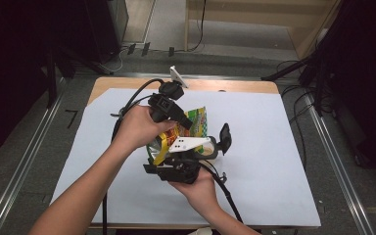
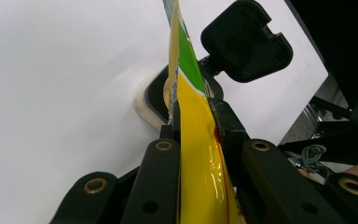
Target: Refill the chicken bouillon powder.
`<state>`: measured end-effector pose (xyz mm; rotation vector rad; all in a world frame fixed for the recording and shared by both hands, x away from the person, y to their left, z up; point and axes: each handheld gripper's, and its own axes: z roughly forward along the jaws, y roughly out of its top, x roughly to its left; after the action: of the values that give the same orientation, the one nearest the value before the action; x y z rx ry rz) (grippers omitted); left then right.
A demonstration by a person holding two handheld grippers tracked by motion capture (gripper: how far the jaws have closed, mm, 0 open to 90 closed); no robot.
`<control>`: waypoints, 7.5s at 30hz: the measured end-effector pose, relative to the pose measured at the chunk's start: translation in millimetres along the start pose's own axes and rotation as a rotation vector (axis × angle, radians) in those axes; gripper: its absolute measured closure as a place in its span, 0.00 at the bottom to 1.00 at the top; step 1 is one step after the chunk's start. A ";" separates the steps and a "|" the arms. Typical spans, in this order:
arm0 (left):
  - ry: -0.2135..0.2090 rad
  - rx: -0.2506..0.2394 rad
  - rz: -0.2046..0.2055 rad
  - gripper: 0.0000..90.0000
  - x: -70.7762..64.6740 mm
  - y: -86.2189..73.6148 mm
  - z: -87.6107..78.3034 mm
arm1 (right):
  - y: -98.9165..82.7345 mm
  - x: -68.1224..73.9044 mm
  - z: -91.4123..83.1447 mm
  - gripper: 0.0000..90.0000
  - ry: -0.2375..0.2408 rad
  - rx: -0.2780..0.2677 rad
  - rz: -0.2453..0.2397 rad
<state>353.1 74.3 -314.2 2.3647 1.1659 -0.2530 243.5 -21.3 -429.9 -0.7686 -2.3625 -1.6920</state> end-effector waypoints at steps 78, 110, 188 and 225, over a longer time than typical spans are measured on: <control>-0.025 0.008 -0.043 0.91 11.2 3.0 4.0 | -0.3 -1.8 1.2 0.79 -0.080 0.045 -0.086; -0.038 0.027 -0.035 0.90 10.2 0.7 10.8 | -5.9 -3.1 1.4 0.79 -0.082 0.052 -0.076; -0.243 -0.169 -0.037 0.99 50.2 -54.1 3.7 | -48.7 -19.8 21.8 0.65 -0.090 0.202 -0.155; -0.244 -0.279 -0.018 1.00 64.5 -80.7 -30.1 | -53.0 -21.8 11.1 0.55 -0.140 0.178 -0.091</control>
<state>328.2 175.8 -339.7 2.0191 1.0333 -0.3507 239.0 -30.9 -487.3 -0.7842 -2.6365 -1.4775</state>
